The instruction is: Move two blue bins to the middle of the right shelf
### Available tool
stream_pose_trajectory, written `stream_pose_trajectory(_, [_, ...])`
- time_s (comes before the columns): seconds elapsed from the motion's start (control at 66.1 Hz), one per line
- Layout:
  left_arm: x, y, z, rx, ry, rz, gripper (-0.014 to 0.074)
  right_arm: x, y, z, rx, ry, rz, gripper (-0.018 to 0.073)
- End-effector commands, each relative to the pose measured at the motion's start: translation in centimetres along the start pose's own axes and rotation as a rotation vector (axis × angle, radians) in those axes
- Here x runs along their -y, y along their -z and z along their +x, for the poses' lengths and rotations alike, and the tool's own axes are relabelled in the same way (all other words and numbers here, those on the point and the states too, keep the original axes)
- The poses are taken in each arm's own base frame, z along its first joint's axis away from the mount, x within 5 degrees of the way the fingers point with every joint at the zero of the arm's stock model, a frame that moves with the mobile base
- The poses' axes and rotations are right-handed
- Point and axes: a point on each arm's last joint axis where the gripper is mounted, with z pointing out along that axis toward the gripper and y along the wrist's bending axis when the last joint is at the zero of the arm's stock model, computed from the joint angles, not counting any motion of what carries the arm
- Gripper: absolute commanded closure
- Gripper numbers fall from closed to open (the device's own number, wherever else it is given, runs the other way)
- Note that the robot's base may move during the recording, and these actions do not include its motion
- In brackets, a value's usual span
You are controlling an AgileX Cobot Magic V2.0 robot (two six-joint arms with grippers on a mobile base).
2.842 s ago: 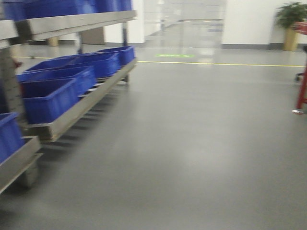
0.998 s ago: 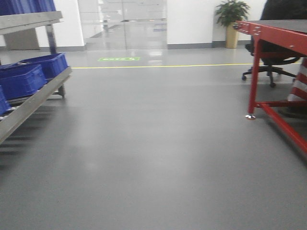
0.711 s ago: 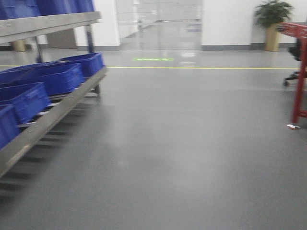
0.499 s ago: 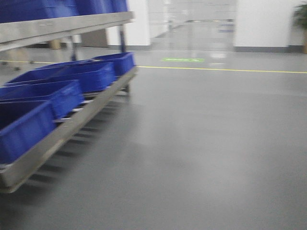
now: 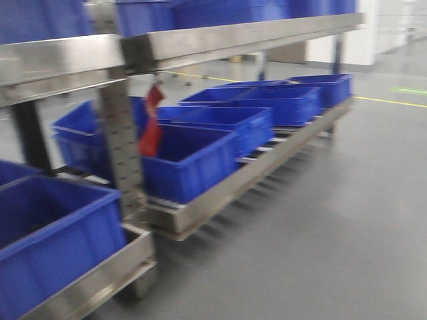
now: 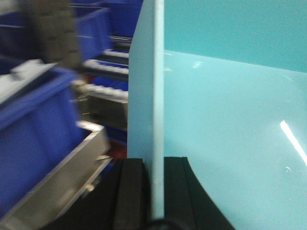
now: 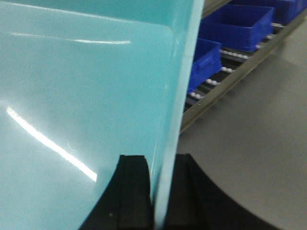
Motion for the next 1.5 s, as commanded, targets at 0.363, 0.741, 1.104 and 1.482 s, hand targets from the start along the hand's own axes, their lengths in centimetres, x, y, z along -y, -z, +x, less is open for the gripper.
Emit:
stream_pose_trajectory(0.363, [1.07,1.0,-1.46,0.113,0.072,0.092,0.0707,-0.51,0.24,-0.48,0.044,0.007,-0.036,0.0725])
stream_pose_trajectory(0.741, [1.07,1.0,-1.46,0.113,0.072,0.092,0.0707,-0.51,0.24,-0.48,0.044,0.007,-0.036,0.0725])
stream_pose_trajectory(1.104, [1.07,1.0,-1.46,0.113,0.072,0.092,0.0707,-0.51,0.24,-0.48,0.044,0.007,-0.036,0.0725])
stream_pose_trajectory(1.482, [1.07,1.0,-1.46,0.113,0.072,0.092,0.0707,-0.51,0.24,-0.48,0.044,0.007,-0.036,0.0725])
